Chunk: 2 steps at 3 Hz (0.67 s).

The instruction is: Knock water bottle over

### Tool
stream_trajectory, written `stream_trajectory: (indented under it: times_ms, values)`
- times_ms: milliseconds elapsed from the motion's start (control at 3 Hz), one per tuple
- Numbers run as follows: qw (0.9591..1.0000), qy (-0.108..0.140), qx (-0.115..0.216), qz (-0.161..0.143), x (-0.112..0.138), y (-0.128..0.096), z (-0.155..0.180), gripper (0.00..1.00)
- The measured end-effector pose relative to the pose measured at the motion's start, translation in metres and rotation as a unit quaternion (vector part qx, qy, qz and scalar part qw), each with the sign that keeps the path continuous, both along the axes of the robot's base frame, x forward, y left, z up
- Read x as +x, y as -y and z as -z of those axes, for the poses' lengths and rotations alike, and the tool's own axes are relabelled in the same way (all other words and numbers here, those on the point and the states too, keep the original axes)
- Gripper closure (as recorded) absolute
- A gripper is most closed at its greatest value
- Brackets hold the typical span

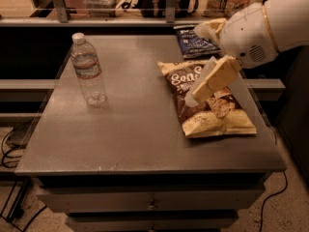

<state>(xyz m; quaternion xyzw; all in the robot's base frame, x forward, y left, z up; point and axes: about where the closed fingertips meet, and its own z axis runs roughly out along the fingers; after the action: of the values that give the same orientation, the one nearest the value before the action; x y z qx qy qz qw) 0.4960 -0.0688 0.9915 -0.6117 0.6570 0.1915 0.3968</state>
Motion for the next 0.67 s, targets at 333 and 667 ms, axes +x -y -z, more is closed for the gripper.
stream_trajectory:
  times_ms: [333,667]
  values:
    - [1.0,-0.001,-0.001,-0.001,-0.001,0.0,0.0,0.0]
    - [0.9996,-0.01,0.024,-0.011,0.006,-0.019,0.008,0.0]
